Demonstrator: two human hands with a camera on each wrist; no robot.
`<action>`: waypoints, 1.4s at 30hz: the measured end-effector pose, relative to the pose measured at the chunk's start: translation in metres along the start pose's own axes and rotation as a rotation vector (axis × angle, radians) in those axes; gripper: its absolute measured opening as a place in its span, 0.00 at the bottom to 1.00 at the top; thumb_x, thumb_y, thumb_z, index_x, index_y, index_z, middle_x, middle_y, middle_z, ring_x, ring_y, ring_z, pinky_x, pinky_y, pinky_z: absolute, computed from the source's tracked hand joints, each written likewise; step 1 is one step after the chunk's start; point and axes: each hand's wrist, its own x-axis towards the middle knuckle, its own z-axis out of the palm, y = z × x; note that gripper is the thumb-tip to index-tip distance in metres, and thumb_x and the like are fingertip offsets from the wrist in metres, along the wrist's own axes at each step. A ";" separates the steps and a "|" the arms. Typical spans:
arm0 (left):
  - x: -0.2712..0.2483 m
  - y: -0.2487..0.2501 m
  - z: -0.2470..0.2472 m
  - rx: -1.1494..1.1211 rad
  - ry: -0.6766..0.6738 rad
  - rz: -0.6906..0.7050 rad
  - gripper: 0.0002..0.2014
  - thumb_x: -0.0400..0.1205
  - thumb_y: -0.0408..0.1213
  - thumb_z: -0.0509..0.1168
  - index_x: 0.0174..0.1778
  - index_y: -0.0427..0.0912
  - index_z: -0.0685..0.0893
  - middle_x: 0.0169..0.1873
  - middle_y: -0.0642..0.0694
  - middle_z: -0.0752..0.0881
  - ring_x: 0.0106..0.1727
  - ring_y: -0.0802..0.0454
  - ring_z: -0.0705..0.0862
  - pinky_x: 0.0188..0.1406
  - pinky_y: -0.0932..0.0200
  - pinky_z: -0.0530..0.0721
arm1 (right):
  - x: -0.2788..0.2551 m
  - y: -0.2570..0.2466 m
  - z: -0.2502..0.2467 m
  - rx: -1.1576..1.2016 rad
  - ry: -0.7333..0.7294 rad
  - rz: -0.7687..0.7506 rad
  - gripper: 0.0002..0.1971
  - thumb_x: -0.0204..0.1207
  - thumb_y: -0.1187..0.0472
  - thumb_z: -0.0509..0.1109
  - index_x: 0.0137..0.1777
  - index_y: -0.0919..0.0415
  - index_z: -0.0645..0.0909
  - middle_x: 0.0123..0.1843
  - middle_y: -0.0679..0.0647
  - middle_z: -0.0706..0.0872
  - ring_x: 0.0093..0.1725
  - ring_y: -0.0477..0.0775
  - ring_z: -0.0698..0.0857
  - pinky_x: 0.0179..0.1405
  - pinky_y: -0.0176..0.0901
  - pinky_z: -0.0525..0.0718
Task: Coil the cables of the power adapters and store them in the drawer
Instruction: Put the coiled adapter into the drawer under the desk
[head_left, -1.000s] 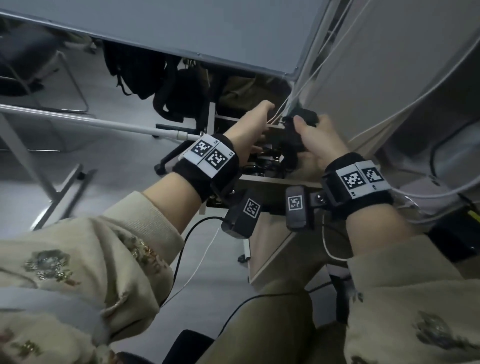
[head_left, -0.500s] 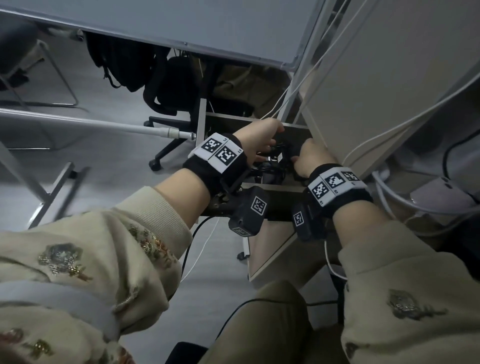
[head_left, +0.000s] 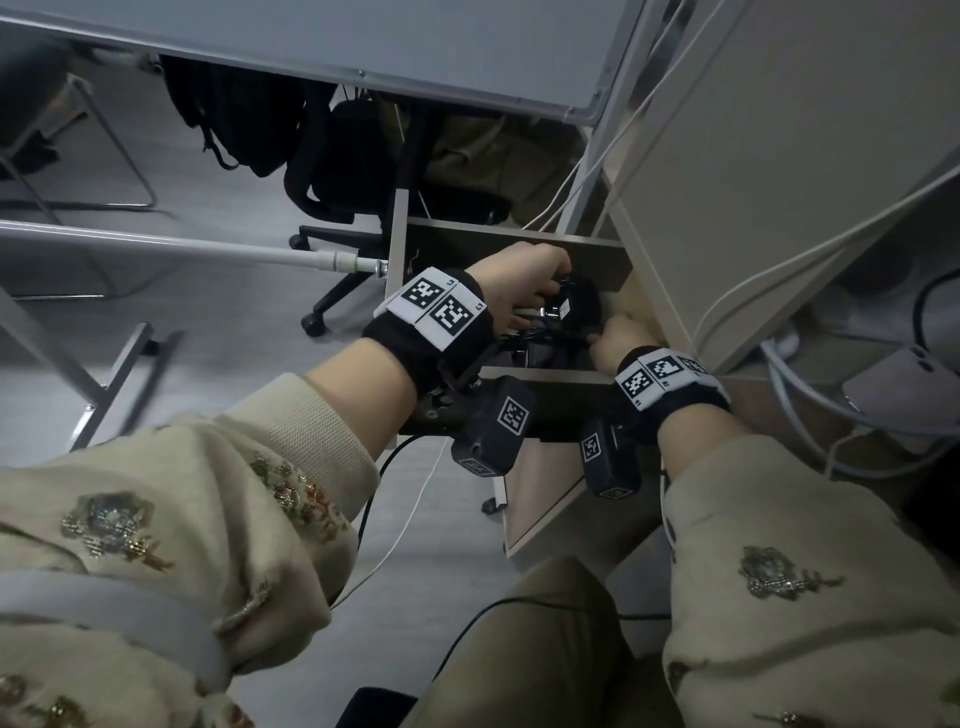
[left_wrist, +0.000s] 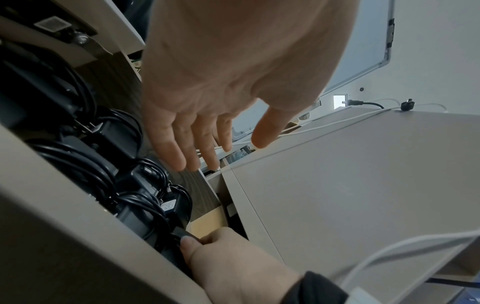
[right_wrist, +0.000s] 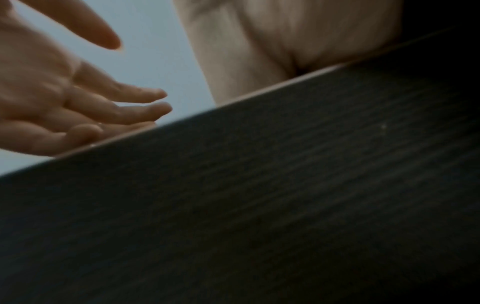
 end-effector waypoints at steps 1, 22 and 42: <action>0.001 0.000 0.000 0.004 0.000 0.000 0.15 0.87 0.39 0.58 0.67 0.40 0.78 0.64 0.45 0.83 0.59 0.51 0.79 0.57 0.51 0.77 | 0.002 0.001 0.000 0.014 -0.013 0.005 0.23 0.86 0.58 0.61 0.76 0.71 0.66 0.73 0.69 0.75 0.71 0.68 0.77 0.64 0.52 0.76; 0.015 -0.006 0.012 0.065 -0.021 -0.015 0.16 0.87 0.37 0.58 0.71 0.40 0.77 0.64 0.46 0.83 0.64 0.49 0.80 0.56 0.51 0.77 | -0.003 0.013 -0.001 0.157 -0.081 -0.037 0.10 0.83 0.63 0.61 0.56 0.69 0.79 0.51 0.63 0.81 0.47 0.63 0.78 0.45 0.45 0.72; -0.048 0.014 0.032 -0.002 0.060 0.176 0.11 0.83 0.37 0.60 0.34 0.44 0.78 0.30 0.47 0.78 0.26 0.53 0.75 0.29 0.64 0.72 | -0.078 -0.023 -0.034 0.031 0.202 -0.326 0.12 0.80 0.57 0.56 0.34 0.53 0.71 0.50 0.58 0.87 0.45 0.61 0.83 0.47 0.55 0.83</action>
